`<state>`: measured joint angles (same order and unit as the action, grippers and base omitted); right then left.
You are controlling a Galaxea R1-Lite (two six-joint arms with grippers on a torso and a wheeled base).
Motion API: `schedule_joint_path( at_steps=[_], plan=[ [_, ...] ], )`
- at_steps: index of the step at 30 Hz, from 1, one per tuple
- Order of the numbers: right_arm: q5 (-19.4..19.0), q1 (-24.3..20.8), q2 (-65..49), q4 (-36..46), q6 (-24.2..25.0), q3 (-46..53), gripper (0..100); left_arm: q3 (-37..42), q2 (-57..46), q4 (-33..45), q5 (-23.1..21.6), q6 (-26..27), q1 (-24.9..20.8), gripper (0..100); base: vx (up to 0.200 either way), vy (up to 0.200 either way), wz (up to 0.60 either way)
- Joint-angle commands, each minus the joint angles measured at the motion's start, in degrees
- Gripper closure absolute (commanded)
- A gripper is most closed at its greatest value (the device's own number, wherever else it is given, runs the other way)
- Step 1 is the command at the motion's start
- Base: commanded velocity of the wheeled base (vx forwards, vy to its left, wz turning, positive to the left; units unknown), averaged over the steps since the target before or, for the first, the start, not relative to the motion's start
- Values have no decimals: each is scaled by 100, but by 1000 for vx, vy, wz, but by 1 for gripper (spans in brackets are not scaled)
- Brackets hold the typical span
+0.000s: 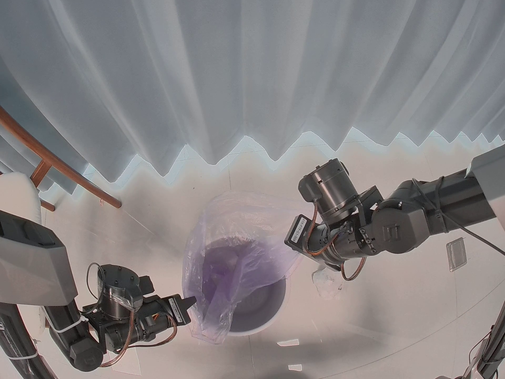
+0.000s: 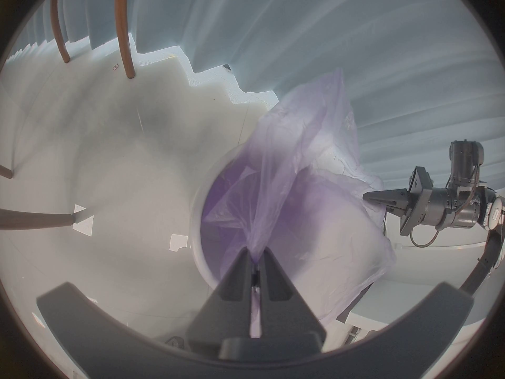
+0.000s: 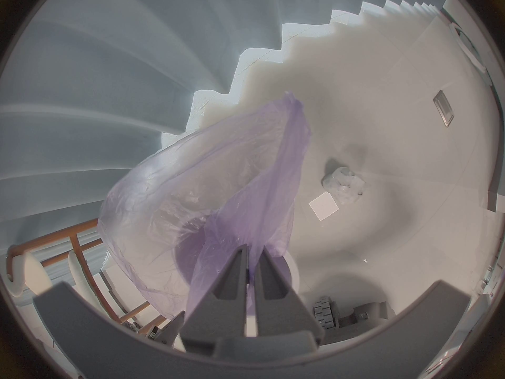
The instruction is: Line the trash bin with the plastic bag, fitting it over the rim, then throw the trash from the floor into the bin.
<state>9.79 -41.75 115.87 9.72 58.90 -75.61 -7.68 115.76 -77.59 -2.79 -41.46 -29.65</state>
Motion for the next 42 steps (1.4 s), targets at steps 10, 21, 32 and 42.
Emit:
schedule_joint_path(
  at_steps=[10,21,32,42],
  plan=[
    [-188,-413,-636,-198,-11,1452,100,724,-168,95,-195,1808,214,100,0,0,0],
    [-188,-887,-487,-541,-11,2023,100,750,-168,139,-231,3689,557,100,0,0,0],
    [-153,-1239,-117,-1613,-81,3131,100,750,87,113,-204,4155,600,100,0,0,0],
    [-118,-1230,58,-1815,-230,3474,100,689,69,78,-266,4427,1268,100,0,0,0]
  ],
)
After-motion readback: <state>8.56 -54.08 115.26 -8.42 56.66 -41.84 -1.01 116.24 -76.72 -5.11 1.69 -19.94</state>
